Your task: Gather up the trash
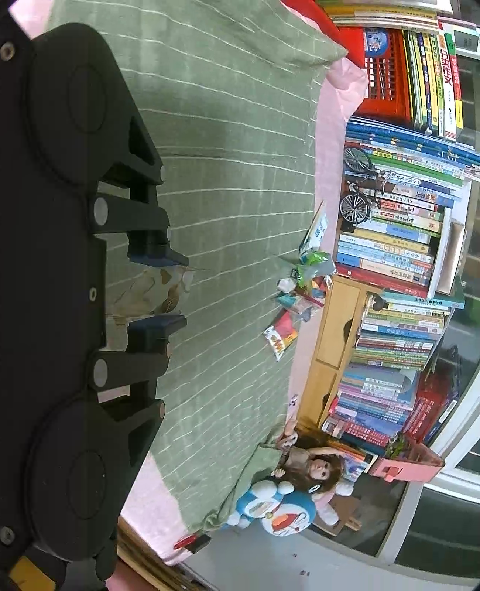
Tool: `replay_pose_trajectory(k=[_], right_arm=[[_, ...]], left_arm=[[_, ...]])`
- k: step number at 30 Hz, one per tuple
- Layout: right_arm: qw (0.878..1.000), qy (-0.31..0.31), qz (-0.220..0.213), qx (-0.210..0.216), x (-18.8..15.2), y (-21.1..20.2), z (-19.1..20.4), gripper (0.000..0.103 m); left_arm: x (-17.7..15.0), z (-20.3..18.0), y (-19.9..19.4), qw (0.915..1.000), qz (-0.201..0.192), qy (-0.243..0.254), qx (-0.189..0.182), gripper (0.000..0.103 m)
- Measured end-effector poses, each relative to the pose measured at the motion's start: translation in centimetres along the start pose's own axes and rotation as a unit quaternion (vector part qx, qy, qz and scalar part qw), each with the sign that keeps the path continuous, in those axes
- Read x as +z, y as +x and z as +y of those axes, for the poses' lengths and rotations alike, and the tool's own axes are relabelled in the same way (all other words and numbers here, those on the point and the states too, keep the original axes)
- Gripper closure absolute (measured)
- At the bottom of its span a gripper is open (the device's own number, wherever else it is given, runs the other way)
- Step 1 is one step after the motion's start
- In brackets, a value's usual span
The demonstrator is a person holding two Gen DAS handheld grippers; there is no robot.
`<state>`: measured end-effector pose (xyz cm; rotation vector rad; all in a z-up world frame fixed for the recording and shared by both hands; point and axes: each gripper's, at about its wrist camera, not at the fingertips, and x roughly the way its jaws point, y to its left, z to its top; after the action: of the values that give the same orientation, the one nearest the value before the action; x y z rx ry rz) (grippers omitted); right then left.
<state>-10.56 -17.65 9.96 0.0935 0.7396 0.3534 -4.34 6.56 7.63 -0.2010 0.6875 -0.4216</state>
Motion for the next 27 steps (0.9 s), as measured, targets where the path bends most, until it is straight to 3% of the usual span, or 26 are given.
replay_pose_trajectory(k=[10, 14, 21, 27], right_arm=[[0.999, -0.026, 0.014, 0.028, -2.7, -2.2, 2.6, 0.066], [0.999, -0.007, 0.02, 0.047, -3.9, -2.4, 2.5, 0.066], [0.998, 0.018, 0.022, 0.051, -5.3, -2.5, 2.1, 0.066], [0.998, 0.016, 0.041, 0.044, -6.5, -2.1, 2.1, 0.066]], left_arm=[[-5.0, -2.3, -5.1, 0.9989, 0.007, 0.032, -0.032, 0.078], [-7.2, -3.2, -6.6, 0.9982, 0.004, 0.057, -0.017, 0.078], [-9.6, -2.7, -7.8, 0.999, 0.004, 0.045, 0.002, 0.078], [-11.5, -2.9, -7.5, 0.999, 0.022, 0.039, -0.003, 0.078]])
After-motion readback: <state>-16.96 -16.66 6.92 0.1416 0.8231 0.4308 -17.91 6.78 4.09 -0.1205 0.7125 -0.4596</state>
